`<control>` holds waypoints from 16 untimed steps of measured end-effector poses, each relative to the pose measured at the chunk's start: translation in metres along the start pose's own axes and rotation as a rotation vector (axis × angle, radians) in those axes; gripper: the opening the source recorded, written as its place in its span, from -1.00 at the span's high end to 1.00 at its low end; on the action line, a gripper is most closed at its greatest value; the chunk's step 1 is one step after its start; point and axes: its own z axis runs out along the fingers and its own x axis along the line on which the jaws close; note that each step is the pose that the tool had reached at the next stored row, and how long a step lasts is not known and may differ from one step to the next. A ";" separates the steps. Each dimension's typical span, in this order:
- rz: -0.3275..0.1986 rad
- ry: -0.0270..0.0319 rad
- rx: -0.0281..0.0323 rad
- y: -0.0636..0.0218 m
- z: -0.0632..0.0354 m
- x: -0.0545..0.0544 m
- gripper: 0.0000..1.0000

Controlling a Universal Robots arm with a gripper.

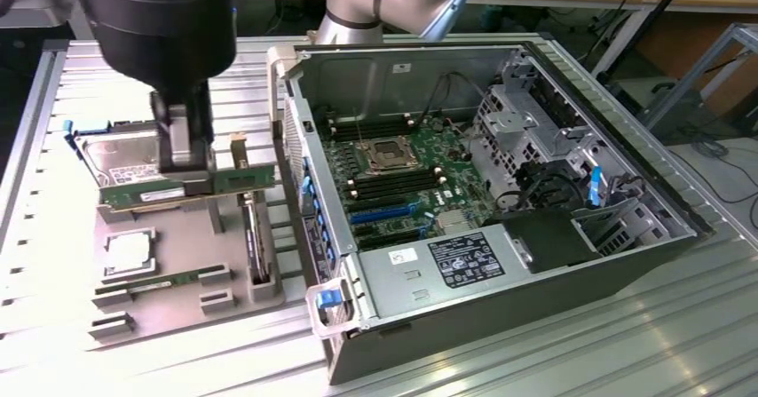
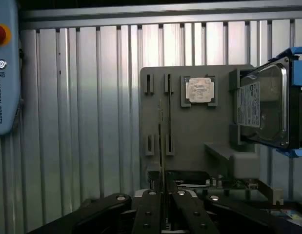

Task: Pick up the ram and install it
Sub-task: 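Pick up the ram and move it above insertion slot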

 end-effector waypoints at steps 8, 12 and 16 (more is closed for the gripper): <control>0.000 -0.0002 0.0000 -0.0564 -0.0031 -0.011 0.71; 0.000 -0.0002 0.0001 -0.0754 -0.0046 -0.022 0.71; 0.000 -0.0002 0.0000 -0.0900 -0.0060 -0.034 0.71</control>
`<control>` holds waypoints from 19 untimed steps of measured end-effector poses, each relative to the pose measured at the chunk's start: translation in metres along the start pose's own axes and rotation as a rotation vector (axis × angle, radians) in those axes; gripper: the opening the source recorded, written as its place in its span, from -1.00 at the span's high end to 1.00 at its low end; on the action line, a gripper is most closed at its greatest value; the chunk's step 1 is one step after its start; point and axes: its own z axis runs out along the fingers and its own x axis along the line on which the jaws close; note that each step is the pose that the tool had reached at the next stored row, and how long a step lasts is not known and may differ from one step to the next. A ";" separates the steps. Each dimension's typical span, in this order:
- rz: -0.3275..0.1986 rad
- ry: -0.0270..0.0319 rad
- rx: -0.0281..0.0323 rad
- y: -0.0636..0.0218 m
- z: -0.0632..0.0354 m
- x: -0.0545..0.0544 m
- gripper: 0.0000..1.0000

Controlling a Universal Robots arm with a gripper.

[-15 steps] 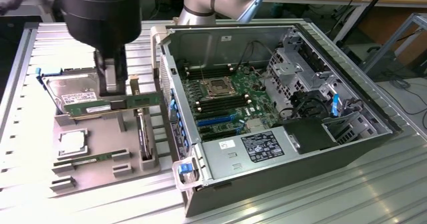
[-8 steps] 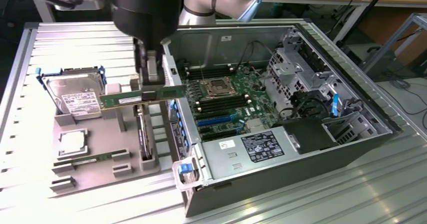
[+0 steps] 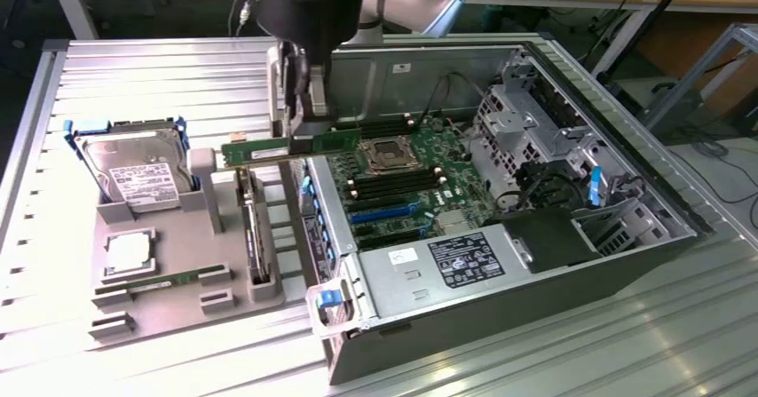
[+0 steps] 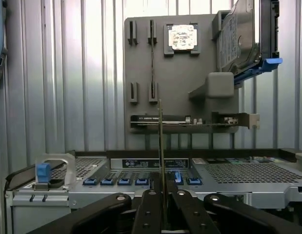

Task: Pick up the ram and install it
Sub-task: 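Pick up the ram and move it above insertion slot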

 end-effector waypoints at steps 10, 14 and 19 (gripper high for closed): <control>0.000 -0.0005 0.0000 -0.0498 -0.0025 -0.016 0.71; 0.000 -0.0011 0.0000 -0.0697 -0.0030 -0.017 0.71; -0.001 -0.0121 -0.0003 -0.0934 -0.0040 -0.017 0.71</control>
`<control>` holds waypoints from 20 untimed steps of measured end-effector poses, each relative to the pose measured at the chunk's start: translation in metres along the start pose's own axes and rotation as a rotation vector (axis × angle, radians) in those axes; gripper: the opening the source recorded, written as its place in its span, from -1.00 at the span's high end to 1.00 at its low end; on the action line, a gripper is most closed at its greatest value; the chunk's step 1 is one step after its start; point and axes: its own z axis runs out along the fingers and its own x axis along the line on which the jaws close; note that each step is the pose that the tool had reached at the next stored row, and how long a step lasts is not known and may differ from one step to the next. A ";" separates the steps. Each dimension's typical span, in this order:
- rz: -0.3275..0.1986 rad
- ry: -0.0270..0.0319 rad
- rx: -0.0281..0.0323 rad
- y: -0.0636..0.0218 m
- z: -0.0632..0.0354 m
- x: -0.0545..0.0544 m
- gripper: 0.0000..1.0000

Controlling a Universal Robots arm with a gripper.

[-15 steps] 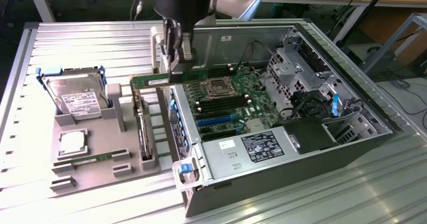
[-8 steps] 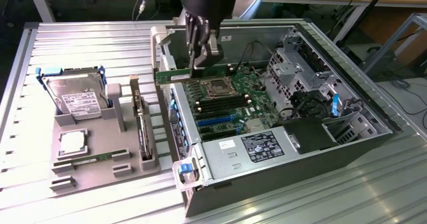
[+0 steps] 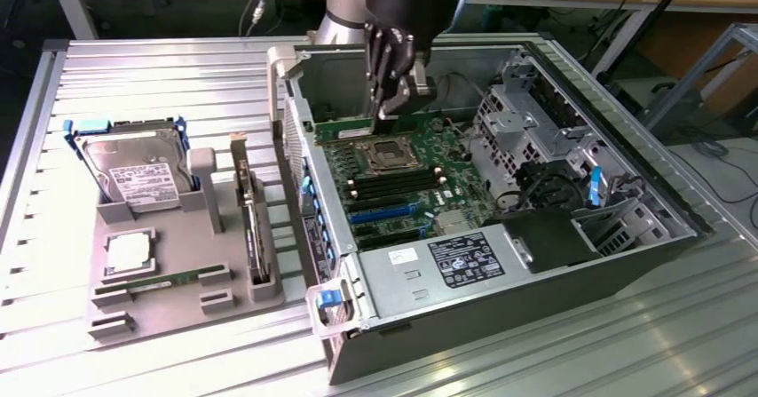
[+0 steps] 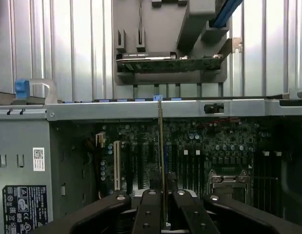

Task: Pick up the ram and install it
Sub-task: 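Pick up the ram and move it above insertion slot, then insert the ram into the slot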

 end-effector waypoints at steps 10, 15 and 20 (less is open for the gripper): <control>-0.004 -0.0950 -0.0015 -0.0788 -0.0020 -0.002 0.71; -0.004 -0.0950 -0.0015 -0.0788 -0.0020 -0.002 0.71; -0.004 -0.0950 -0.0015 -0.0788 -0.0020 -0.002 0.71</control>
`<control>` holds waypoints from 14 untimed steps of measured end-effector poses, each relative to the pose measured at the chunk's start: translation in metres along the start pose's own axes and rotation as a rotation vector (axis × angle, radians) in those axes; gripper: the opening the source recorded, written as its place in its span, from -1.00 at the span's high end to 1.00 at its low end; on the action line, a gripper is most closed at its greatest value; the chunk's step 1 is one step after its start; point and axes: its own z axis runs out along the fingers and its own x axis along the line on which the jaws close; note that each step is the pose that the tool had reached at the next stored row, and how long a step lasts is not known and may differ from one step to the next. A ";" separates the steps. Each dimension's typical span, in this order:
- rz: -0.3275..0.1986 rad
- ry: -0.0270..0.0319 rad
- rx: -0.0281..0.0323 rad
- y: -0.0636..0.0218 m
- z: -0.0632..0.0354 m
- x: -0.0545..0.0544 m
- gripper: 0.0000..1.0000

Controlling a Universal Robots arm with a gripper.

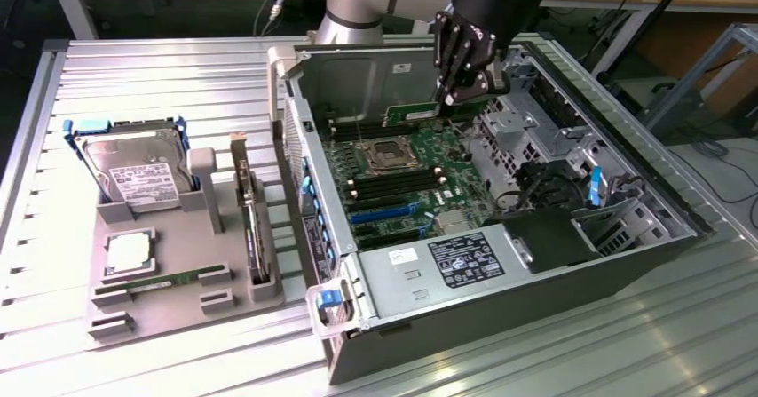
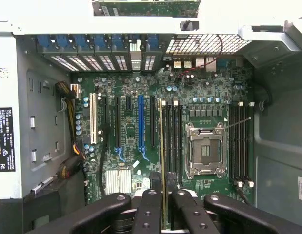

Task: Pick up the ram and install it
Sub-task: 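Insert the ram into the slot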

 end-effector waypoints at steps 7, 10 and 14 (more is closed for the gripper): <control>0.000 0.0001 -0.0003 -0.0005 0.0081 0.001 0.71; 0.000 0.0000 -0.0002 -0.0013 0.0134 0.001 0.71; 0.045 -0.0023 0.0020 -0.0052 0.0278 0.002 0.71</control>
